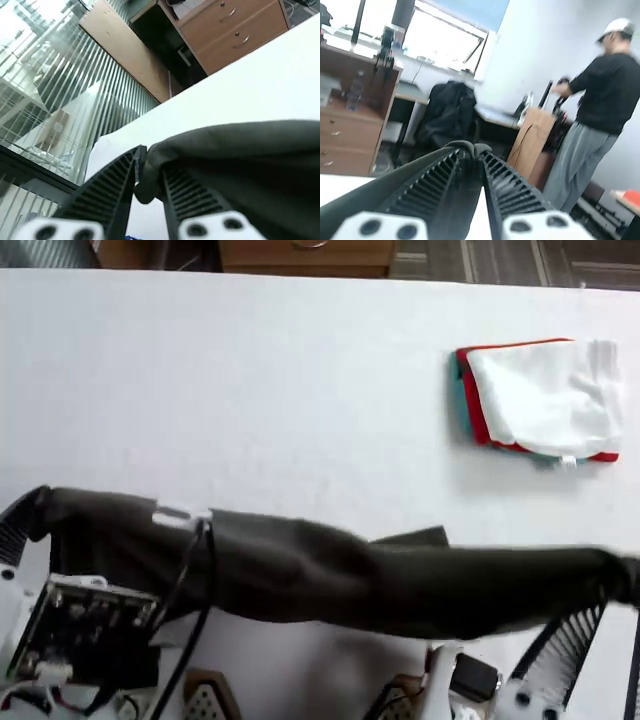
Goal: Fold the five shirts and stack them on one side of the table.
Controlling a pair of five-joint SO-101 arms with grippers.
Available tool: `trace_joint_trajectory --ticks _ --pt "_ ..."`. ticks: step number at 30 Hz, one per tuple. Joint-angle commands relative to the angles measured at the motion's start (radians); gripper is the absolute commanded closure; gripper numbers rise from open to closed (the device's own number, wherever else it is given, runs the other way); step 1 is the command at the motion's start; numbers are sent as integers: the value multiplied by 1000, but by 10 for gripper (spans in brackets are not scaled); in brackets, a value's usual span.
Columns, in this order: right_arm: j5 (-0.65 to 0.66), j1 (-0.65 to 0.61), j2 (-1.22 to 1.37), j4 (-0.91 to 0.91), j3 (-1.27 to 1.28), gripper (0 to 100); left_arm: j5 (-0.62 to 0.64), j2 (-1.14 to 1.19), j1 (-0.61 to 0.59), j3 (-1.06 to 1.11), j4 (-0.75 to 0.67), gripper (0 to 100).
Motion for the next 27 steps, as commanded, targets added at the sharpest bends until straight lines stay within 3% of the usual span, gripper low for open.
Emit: trace_joint_trajectory --ticks 1,4,7,11,14,19,27 --pt "8 4 16 -35 35 979 6 5 6 -2 12 974" --pt "-25 1 90 -108 126 979 2 8 9 113 -38 974" --pt "-68 -10 185 -242 241 979 -2 8 8 282 -190 973" --pt "-68 -113 320 -394 376 979 0 31 12 476 -377 973" --pt "-68 -173 418 -466 433 979 8 137 14 504 -453 973" --pt "-69 -196 598 -599 460 979 51 423 32 375 -548 973" --pt "-74 -196 941 -780 422 979 49 1045 106 -82 -520 973"
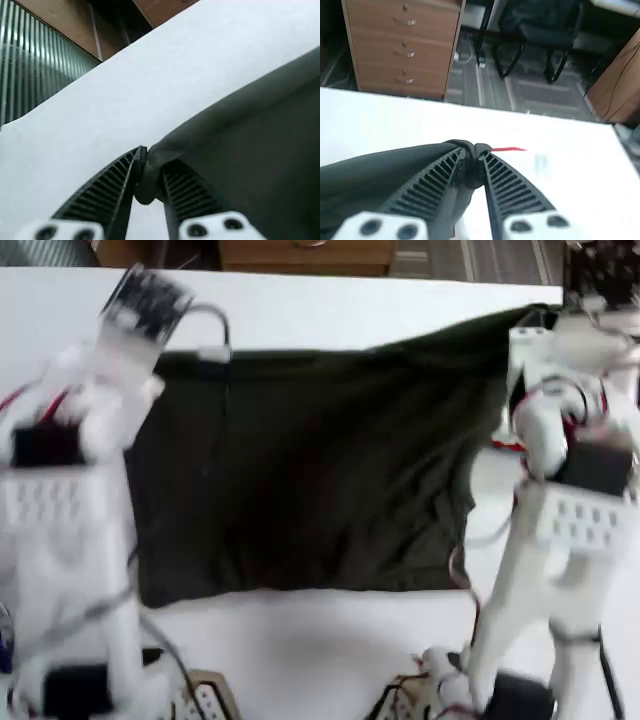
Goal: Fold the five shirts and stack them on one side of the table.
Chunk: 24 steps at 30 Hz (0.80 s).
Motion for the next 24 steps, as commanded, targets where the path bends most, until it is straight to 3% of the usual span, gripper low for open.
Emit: trace_joint_trajectory --ticks 1,8,15,19,24 --pt "-9 -2 133 -73 -61 979 12 285 17 -289 25 973" --pt "-9 -2 407 -65 -316 979 11 726 12 -944 219 973" --pt "-9 -62 582 113 -661 979 12 1016 9 -1437 359 973" --pt "-9 -76 634 186 -832 979 17 1037 9 -1587 413 973" --pt "-9 -76 697 203 -885 979 17 1051 9 -1581 410 973"
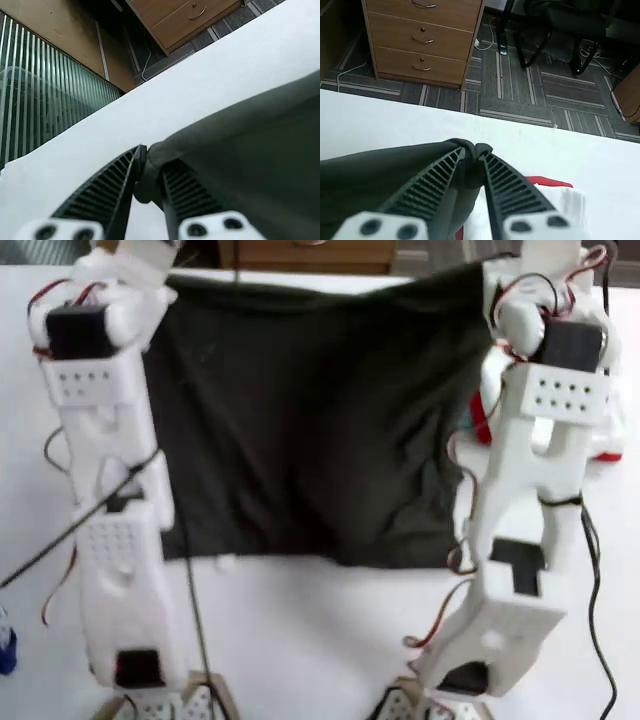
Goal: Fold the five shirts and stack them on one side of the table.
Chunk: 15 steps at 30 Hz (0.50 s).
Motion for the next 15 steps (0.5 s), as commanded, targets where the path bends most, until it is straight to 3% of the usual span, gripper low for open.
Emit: trace_joint_trajectory --ticks 1,15 --pt "-9 -2 25 7 -52 979 8 0 -5 5 -2 973" --pt "-6 -7 282 104 -55 979 8 249 -38 91 8 973"
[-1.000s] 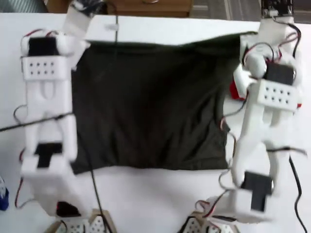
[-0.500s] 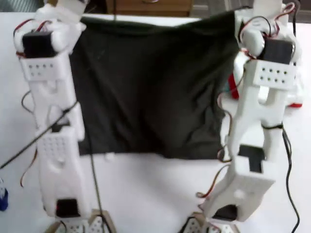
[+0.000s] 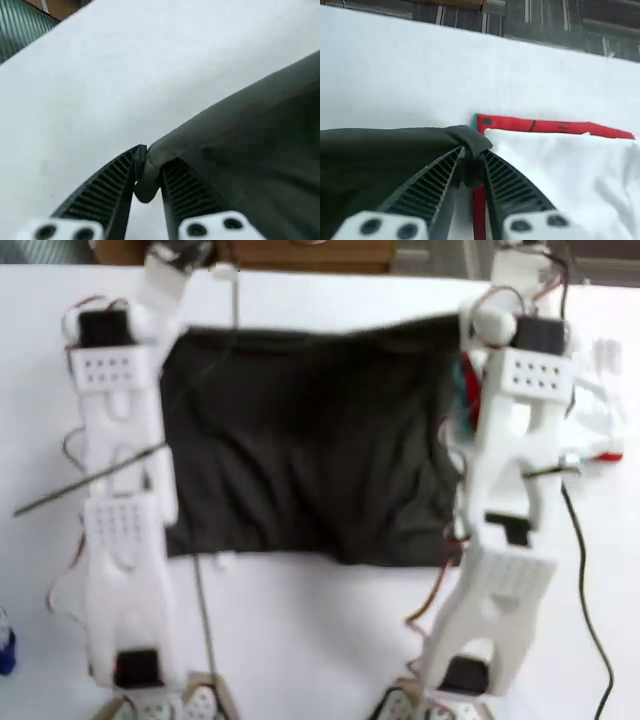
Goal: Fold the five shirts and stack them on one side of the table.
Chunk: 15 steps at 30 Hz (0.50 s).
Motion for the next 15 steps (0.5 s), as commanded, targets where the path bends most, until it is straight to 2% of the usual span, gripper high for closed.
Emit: trace_joint_trajectory --ticks 1,5,9,12,15 --pt "-6 -5 22 47 -49 979 8 25 -17 -10 44 973" --pt "-3 -5 42 156 -54 979 8 75 -15 -4 144 973" --pt "0 -4 41 254 -55 979 11 94 -46 -1 152 973" --pt "54 -7 41 321 -55 979 64 83 -54 -1 155 974" --pt "77 -7 38 390 -55 979 74 25 -52 87 157 975"
